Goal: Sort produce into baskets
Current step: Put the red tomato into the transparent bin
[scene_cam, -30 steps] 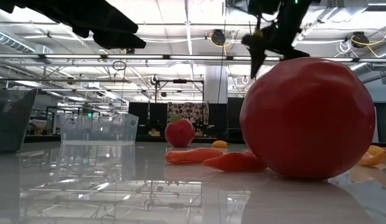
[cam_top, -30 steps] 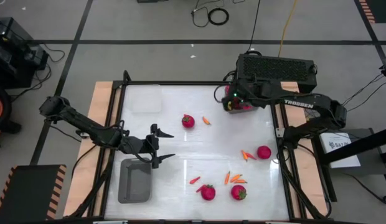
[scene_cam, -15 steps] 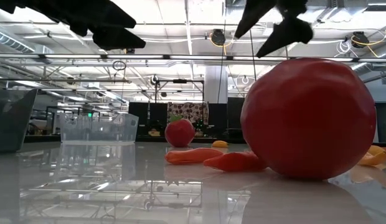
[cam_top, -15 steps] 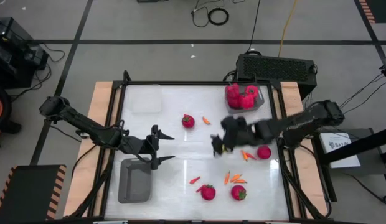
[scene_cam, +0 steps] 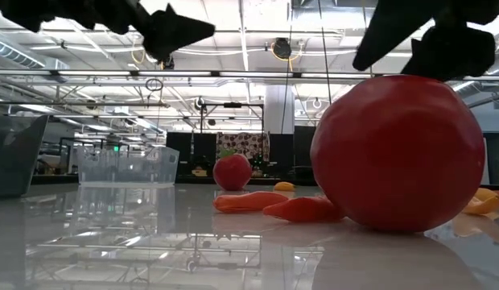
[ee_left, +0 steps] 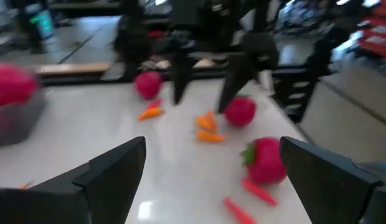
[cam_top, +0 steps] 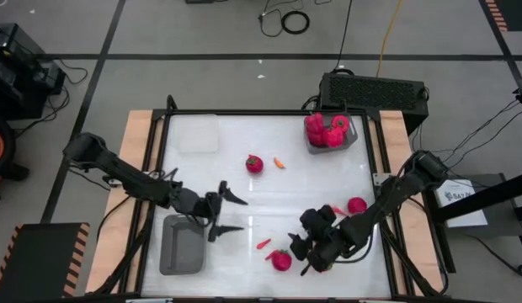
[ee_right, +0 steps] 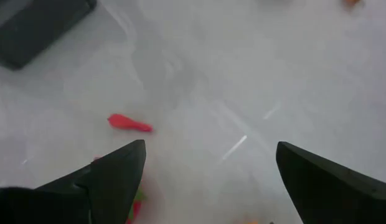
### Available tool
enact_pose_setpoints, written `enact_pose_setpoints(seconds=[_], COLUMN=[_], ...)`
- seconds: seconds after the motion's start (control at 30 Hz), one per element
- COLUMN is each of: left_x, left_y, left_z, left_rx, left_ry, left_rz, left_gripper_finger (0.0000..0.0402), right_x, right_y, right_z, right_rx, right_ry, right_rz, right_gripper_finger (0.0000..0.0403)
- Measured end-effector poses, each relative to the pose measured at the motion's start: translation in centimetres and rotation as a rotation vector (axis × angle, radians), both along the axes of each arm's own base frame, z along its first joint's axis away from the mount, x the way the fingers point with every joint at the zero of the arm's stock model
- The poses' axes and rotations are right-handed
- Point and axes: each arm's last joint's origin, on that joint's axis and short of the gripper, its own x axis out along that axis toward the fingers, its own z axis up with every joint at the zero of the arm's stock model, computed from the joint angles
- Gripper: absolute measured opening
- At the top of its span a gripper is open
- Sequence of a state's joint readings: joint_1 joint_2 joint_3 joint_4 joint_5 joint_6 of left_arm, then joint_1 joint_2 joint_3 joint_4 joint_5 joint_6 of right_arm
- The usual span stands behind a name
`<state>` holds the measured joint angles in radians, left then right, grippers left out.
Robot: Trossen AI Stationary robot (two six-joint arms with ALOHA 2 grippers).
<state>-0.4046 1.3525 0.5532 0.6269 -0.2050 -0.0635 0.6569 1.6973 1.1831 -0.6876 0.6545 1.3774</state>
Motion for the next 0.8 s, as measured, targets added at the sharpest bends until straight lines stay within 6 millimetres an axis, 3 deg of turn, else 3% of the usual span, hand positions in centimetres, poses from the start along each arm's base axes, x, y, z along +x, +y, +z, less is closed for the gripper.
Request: enact_pose_setpoints(seconds=[0.2, 0.33, 0.6, 0.8], left_x=[3.4, 5.9, 10.2, 12.7], left_y=[-1.7, -4.1, -8.3, -9.3], left_z=[-1.3, -1.9, -4.6, -7.3], left_rx=[0.017, 0.005, 0.066, 0.103], left_ry=[0.031, 0.051, 0.084, 0.179], left_rz=[-0.075, -0.204, -0.291, -0.29], left_gripper_finger=[0.0374, 0.0374, 0.0374, 0.0374], right_x=[0.1, 0.1, -0.3, -0.8], right_y=[-0.2, -0.4, -1.1, -1.7], right_z=[0.3, 0.5, 0.3, 0.1], right_rx=[-0.158, -0.26, -0.351, -0.365], right_ry=[-0.08, -0.118, -0.04, 0.01], right_rz=[-0.017, -0.029, -0.003, -0.04], right_gripper_finger=[0.0352, 0.0352, 0.0352, 0.0352])
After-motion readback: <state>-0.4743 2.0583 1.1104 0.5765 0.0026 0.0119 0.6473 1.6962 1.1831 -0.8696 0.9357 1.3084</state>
